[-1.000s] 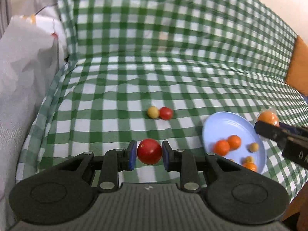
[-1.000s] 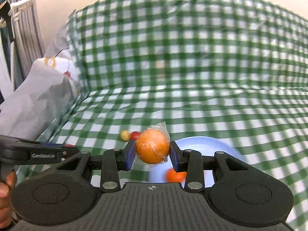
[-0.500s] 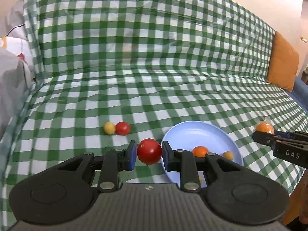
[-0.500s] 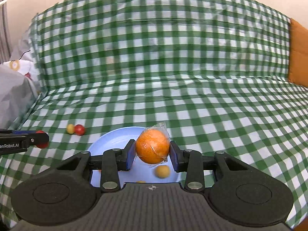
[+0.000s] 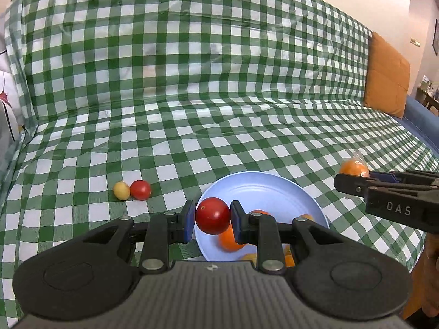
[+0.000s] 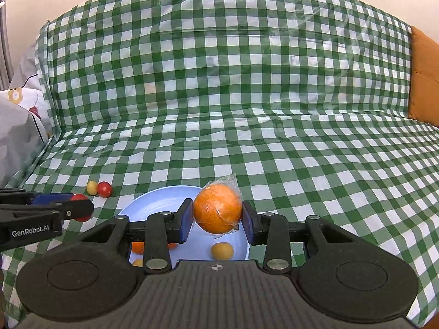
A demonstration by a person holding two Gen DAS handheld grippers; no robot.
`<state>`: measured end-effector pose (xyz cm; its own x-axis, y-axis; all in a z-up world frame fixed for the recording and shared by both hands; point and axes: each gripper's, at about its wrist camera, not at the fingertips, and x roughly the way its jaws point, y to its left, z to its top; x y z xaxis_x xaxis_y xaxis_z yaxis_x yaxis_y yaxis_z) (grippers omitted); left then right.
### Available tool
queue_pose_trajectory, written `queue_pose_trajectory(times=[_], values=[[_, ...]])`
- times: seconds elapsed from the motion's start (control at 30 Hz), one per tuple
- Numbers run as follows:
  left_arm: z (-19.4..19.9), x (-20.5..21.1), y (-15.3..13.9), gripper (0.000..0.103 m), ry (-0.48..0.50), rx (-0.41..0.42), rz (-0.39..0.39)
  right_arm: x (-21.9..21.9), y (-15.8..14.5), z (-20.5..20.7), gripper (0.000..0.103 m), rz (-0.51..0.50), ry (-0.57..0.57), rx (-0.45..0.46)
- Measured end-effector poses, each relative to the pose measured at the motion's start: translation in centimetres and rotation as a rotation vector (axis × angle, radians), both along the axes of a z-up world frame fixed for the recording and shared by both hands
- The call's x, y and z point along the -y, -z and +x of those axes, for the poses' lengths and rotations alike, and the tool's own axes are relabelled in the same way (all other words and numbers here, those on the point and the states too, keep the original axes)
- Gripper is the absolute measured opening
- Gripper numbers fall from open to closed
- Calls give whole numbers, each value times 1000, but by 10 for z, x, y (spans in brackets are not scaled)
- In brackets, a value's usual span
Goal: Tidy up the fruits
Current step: 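Carry the wrapped tangerine and red tomato over the blue plate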
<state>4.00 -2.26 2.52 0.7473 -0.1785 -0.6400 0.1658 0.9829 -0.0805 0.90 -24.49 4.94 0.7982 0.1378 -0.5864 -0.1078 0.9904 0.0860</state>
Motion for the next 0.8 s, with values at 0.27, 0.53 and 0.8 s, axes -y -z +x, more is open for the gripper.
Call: queue_pose_trajectory(times=[0.27,0.53,0.8], values=[[-1,-2,0,30,-10,3,-9,0,-2,2,39,-3,-9,0],[-3,-5,-1,30,-6,11,-10,2,-2,3,39,-9,-10,0],[-3,-3,-1,30,-3,10,-17,2,-2,4,39,-10,-7,1]])
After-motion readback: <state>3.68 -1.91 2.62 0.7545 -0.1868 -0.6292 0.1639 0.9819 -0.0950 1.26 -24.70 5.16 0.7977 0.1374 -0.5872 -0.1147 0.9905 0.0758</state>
